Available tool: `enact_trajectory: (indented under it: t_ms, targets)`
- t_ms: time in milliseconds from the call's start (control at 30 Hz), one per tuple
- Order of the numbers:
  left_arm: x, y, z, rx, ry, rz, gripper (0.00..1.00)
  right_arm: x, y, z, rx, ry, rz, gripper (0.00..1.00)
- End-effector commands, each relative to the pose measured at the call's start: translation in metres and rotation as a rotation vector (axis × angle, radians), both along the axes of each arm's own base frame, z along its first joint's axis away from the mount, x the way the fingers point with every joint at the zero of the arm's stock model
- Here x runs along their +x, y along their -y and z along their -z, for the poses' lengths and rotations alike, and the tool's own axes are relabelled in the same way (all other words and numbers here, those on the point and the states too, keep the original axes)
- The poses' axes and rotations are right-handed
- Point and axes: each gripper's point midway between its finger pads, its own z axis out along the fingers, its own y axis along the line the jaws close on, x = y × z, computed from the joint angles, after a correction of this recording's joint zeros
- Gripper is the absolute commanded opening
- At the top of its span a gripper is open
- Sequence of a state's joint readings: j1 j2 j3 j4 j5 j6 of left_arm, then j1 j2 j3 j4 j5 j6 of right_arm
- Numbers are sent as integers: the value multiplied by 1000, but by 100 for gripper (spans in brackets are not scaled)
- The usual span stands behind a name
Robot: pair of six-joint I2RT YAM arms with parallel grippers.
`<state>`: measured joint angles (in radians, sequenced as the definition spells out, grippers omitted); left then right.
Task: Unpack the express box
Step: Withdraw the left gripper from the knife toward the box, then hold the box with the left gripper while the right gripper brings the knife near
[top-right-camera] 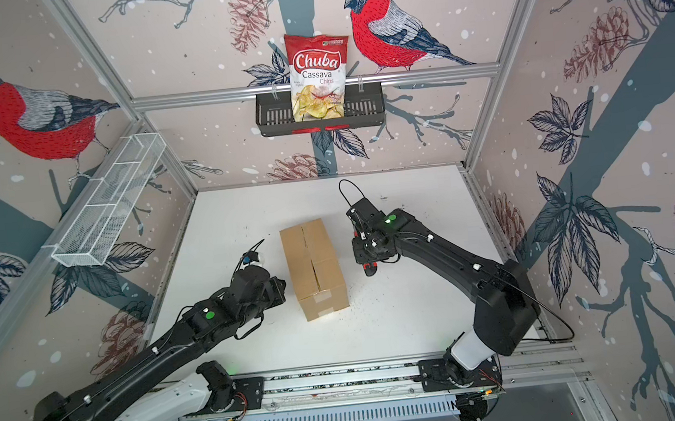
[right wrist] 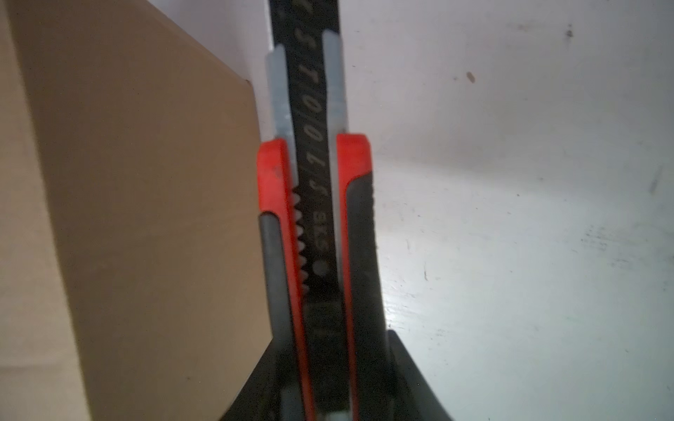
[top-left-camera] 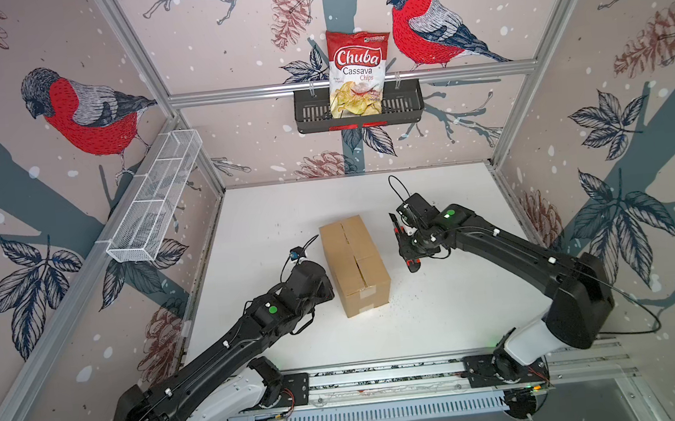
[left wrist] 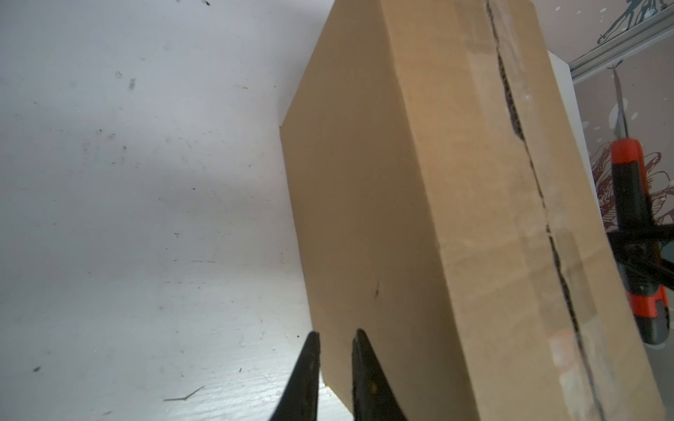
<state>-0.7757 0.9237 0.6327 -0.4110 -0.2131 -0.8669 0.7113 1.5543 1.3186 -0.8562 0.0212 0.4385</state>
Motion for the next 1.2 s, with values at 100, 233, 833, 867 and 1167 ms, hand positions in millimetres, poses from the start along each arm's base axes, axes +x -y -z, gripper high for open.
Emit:
enact_trajectory:
  t_ms: [100,233,833,867,1167]
  targets:
    - [4,20,3,-80,17,-1,19,27,-27,-6,-8,60,-157,13]
    - [8,28,2,-105,25,1,19,40,-34,-1,-23,47,-183,13]
    - [21,50,8,-189,50,-9,16,82,-63,-1,3,38,-207,13]
    - [21,51,8,-198,52,-9,16,86,-55,-2,-17,39,-185,13]
    - [18,58,10,-239,54,16,16,47,42,-24,-178,36,30,13]
